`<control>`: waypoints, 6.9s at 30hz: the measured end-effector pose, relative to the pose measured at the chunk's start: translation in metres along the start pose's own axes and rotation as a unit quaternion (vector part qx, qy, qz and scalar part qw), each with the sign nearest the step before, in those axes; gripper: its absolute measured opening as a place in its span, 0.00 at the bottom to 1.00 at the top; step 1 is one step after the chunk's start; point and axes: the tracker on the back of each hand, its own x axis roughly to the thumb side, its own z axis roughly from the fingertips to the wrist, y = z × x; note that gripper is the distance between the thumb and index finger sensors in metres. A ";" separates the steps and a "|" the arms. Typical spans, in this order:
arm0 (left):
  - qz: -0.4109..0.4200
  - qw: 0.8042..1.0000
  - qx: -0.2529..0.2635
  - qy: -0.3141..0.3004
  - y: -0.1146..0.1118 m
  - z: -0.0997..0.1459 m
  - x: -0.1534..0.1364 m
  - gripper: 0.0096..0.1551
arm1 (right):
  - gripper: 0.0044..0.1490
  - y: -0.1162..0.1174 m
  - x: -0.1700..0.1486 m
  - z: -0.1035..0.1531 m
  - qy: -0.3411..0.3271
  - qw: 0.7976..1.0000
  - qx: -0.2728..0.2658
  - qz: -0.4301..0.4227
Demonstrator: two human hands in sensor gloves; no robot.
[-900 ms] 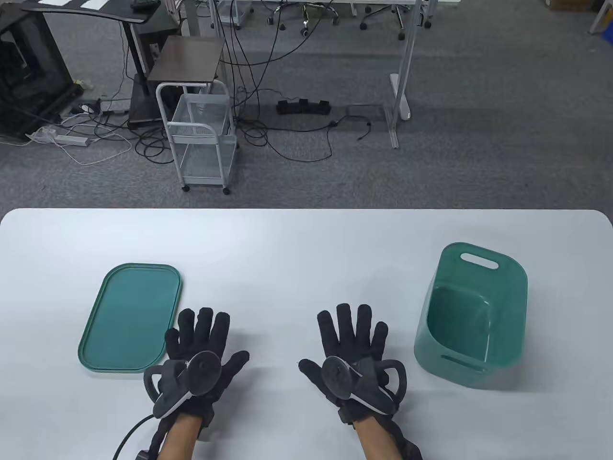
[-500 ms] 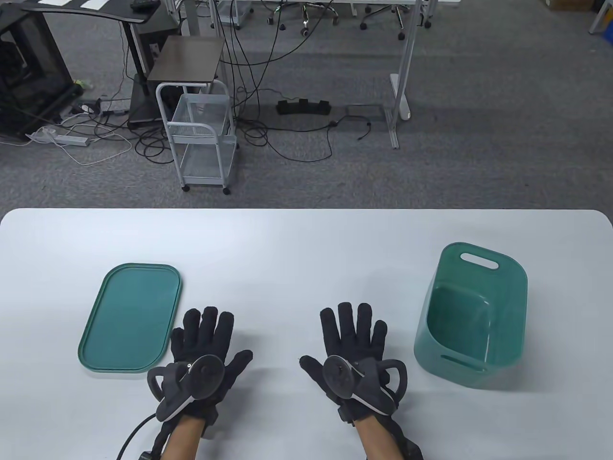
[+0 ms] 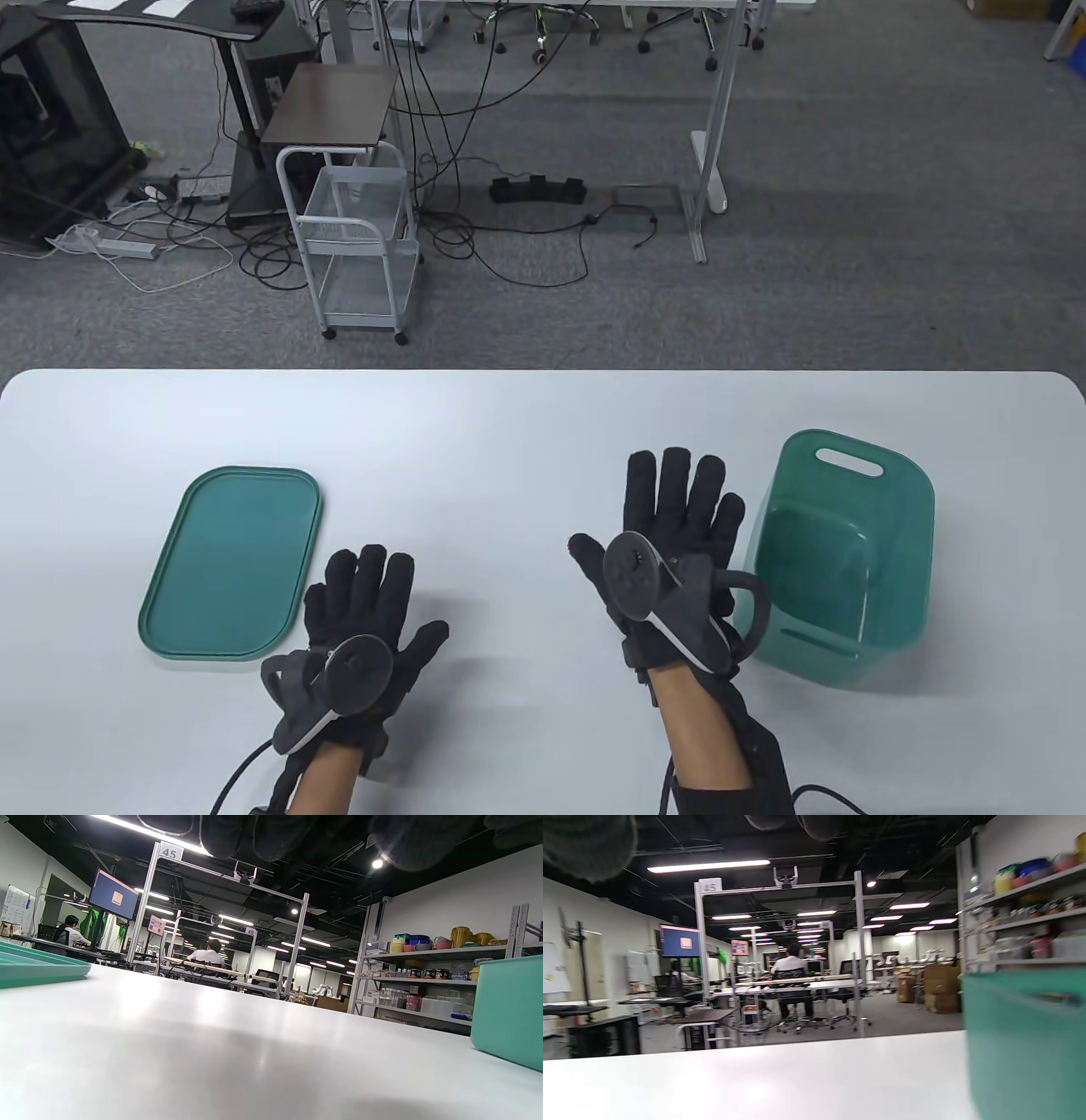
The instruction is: Cover the plastic storage box
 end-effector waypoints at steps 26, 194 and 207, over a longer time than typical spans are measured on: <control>0.032 0.999 -0.005 0.018 -0.001 0.001 -0.008 0.51 | 0.66 0.098 -0.064 0.004 0.150 0.974 0.066 0.157; 0.125 0.928 0.335 -0.102 0.168 0.009 0.015 0.21 | 0.66 0.034 -0.029 0.040 -0.113 0.925 -0.136 -0.335; 0.227 0.914 0.327 -0.082 0.126 0.027 -0.012 0.24 | 0.27 0.011 -0.020 0.027 -0.098 0.905 -0.148 -0.386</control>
